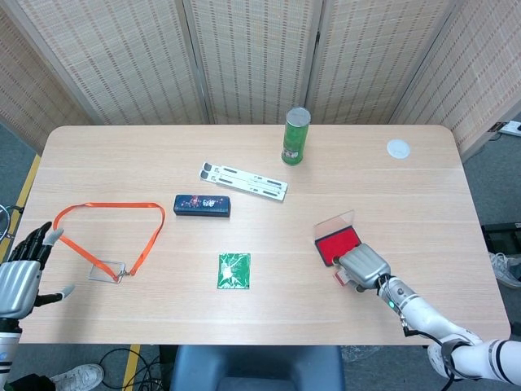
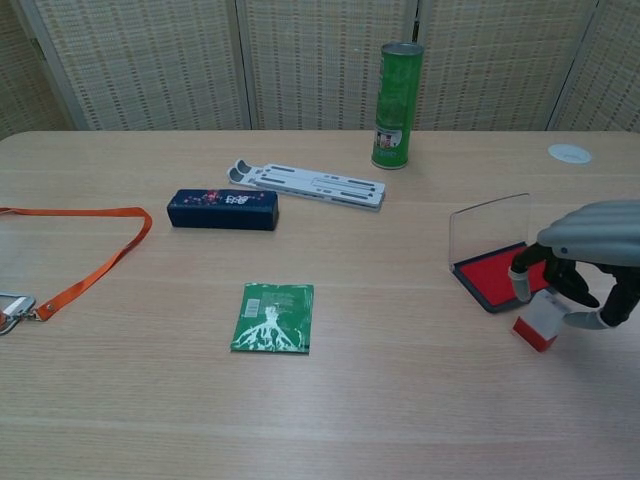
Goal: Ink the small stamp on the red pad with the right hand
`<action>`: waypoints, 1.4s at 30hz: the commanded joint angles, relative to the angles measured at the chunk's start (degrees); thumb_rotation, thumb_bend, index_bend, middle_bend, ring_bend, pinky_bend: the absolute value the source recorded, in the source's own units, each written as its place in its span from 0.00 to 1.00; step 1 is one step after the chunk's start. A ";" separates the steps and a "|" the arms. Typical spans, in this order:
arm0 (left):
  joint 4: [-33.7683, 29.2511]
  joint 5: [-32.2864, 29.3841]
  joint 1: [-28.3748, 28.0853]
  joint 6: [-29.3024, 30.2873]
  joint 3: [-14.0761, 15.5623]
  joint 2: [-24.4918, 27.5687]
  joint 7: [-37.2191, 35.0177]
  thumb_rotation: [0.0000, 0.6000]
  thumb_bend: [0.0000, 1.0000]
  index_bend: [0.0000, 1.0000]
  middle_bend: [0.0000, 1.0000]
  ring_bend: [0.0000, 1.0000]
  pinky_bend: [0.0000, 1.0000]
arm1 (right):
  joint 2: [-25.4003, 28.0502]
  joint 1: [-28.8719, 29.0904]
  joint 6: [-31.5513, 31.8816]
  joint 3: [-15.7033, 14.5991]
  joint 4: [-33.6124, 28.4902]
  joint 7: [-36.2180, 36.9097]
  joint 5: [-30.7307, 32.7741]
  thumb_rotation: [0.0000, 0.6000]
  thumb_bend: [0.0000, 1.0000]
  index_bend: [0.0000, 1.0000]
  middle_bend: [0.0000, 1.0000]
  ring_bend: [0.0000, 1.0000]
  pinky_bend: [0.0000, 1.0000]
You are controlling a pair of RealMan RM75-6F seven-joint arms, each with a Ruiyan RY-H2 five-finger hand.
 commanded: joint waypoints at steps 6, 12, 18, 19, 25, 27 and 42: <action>0.04 0.21 0.02 0.10 0.05 -0.02 -0.16 1.00 0.11 0.00 0.00 0.00 0.18 | 1.36 0.03 1.17 -0.56 -2.25 -2.25 0.92 1.00 0.25 0.08 0.66 0.51 0.30; -0.01 0.19 0.06 0.16 0.03 0.09 -0.37 1.00 0.11 0.00 0.00 0.00 0.18 | 5.27 -1.12 4.73 -0.79 -8.01 -2.66 -1.26 1.00 0.22 0.02 0.63 0.50 0.29; -0.12 0.34 0.12 0.40 -0.02 0.20 -0.69 1.00 0.11 0.00 0.00 0.00 0.18 | 11.95 -8.10 17.35 -2.69 -15.00 1.22 -14.15 1.00 0.21 0.02 0.46 0.45 0.20; -0.16 0.49 0.15 0.52 0.02 0.16 -0.56 1.00 0.11 0.00 0.00 0.00 0.18 | 12.00 -10.26 21.27 -3.15 -14.08 1.32 -17.12 1.00 0.21 0.02 0.41 0.41 0.16; -0.52 1.28 0.46 1.42 0.27 -0.02 0.62 1.00 0.11 0.00 0.00 0.00 0.18 | 7.56 -19.92 37.55 -1.76 -4.97 -2.54 -20.16 1.00 0.21 0.02 0.19 0.19 0.00; -0.56 1.38 0.56 1.73 0.23 -0.01 0.74 1.00 0.11 0.00 0.00 0.00 0.18 | 5.56 -22.33 40.89 -0.53 -1.04 -0.67 -19.10 1.00 0.21 0.02 0.17 0.16 0.00; -0.24 1.29 0.32 1.33 0.08 -0.01 0.38 1.00 0.11 0.00 0.00 0.00 0.18 | 2.39 -28.08 40.04 3.84 12.25 16.54 -12.80 1.00 0.22 0.02 0.07 0.04 0.00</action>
